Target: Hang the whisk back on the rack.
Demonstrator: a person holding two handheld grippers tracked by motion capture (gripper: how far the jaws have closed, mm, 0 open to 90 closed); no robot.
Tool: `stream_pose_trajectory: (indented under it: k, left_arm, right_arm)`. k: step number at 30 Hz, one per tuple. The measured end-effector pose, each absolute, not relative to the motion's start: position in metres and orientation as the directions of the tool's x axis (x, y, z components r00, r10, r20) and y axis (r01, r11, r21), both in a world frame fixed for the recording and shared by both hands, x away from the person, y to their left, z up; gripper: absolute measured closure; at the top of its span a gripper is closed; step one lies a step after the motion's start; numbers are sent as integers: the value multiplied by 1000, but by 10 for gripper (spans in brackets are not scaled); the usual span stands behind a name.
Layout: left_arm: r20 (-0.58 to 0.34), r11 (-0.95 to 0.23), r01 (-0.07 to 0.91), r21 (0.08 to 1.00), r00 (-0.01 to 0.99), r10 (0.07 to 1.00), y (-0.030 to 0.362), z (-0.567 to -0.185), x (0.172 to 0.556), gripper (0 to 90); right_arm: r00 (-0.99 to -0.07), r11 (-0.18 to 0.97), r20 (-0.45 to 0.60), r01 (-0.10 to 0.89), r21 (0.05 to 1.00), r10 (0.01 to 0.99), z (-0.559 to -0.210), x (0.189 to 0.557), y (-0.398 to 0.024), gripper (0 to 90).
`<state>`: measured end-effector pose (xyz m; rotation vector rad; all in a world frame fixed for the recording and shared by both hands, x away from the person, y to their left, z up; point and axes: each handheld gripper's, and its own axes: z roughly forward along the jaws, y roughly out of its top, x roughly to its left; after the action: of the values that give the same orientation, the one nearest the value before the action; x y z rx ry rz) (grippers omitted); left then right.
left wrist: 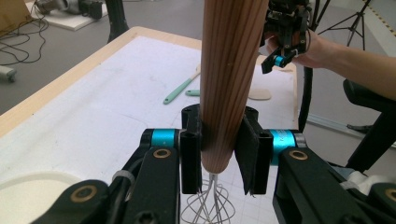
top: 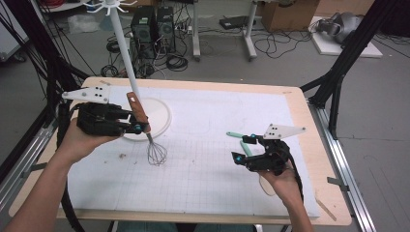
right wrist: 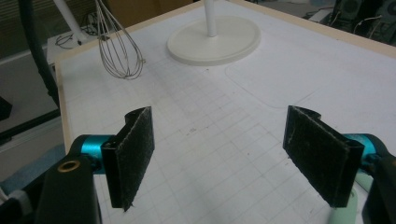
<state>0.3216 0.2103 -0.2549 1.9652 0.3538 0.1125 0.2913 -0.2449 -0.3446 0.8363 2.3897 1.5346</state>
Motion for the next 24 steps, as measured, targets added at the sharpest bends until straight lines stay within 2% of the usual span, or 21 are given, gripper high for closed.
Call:
stream_pose_trajectory:
  k: [24]
  left_arm:
    - [-100, -360, 227, 905, 936, 337, 223, -241, 339, 724]
  right_arm:
    - [-819, 317, 119, 345, 884, 561, -346, 287, -249, 224]
